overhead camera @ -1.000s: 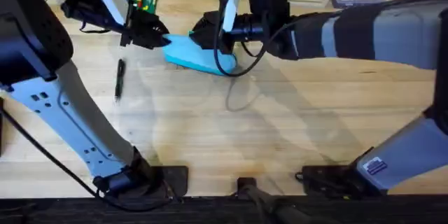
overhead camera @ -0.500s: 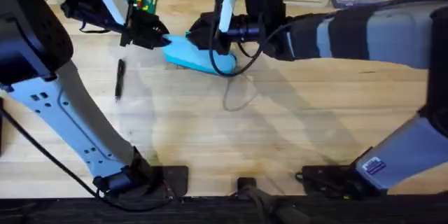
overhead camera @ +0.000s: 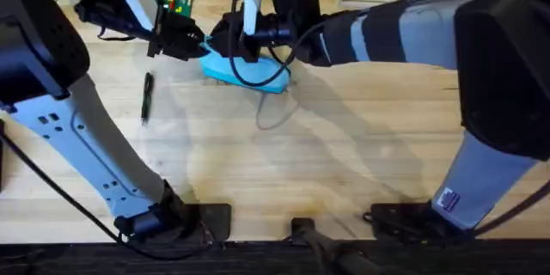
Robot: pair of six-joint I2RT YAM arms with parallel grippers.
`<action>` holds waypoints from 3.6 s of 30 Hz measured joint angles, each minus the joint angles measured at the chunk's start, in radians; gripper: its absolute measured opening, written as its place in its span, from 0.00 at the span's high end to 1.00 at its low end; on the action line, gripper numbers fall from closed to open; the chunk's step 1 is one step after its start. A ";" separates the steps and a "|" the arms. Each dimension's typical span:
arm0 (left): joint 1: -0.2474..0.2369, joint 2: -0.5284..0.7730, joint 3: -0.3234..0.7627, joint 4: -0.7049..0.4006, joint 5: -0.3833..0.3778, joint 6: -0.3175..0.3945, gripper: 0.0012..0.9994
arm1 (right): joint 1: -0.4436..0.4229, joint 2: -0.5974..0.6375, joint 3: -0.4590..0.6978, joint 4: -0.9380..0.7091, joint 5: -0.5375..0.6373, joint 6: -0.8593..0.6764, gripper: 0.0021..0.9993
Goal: Unzip the bag, pick up the pens from the table one at a time and place them inside, then zip the bag closed.
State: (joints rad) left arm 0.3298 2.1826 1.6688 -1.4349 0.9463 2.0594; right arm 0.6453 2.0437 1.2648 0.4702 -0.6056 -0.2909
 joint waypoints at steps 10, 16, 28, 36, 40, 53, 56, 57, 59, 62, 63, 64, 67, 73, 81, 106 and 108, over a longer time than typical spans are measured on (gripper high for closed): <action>0.000 0.000 0.000 0.000 0.000 0.000 0.96 | 0.001 0.005 0.011 -0.006 0.000 0.005 0.97; 0.000 0.000 0.000 -0.002 0.000 0.000 0.96 | 0.001 0.005 0.011 -0.007 0.004 0.026 0.84; -0.003 0.000 0.000 0.000 0.003 0.000 0.96 | 0.022 0.005 0.034 0.011 -0.017 0.074 0.00; -0.003 0.000 0.000 0.000 0.003 0.000 0.96 | 0.015 0.005 0.034 0.007 -0.020 0.090 0.00; -0.003 0.000 0.000 0.000 0.003 0.000 0.96 | 0.003 -0.005 0.034 -0.046 -0.020 0.094 0.00; -0.003 0.000 0.000 0.000 0.003 0.000 0.96 | -0.075 -0.130 0.035 -0.329 -0.021 0.104 0.00; -0.003 0.000 0.000 0.000 0.003 0.000 0.96 | -0.104 -0.191 0.035 -0.449 -0.021 0.104 0.00; -0.003 0.000 0.000 0.000 0.003 0.000 0.96 | -0.109 -0.200 0.035 -0.460 -0.021 0.104 0.00; -0.003 0.000 0.000 0.000 0.003 0.000 0.96 | -0.120 -0.216 0.035 -0.479 -0.021 0.104 0.00; -0.003 0.000 0.000 0.000 0.003 0.000 0.96 | -0.171 -0.275 0.035 -0.592 -0.023 0.105 0.00; -0.003 0.000 0.000 0.000 0.003 0.000 0.96 | -0.174 -0.283 0.035 -0.606 -0.023 0.104 0.00; -0.003 0.000 0.000 0.000 0.003 0.000 0.96 | -0.177 -0.291 0.035 -0.615 -0.023 0.104 0.00; -0.003 0.000 0.000 0.000 0.003 0.000 0.96 | -0.186 -0.320 0.035 -0.639 -0.023 0.104 0.00; -0.003 0.000 0.000 0.000 0.004 -0.001 0.84 | -0.207 -0.385 0.035 -0.693 -0.023 0.104 0.00; -0.003 0.000 0.000 0.000 0.004 0.000 0.01 | -0.235 -0.468 0.035 -0.769 -0.023 0.098 0.00; 0.006 0.000 0.176 -0.198 0.004 0.000 0.00 | -0.235 -0.559 0.035 -0.875 0.037 0.065 0.00; 0.006 0.000 0.198 -0.226 0.003 0.000 0.00 | -0.235 -0.559 0.035 -0.875 0.037 0.065 0.00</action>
State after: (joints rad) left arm 0.3355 2.1826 1.8669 -1.6612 0.9491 2.0594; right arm 0.4100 1.4851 1.3003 -0.4046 -0.5682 -0.2256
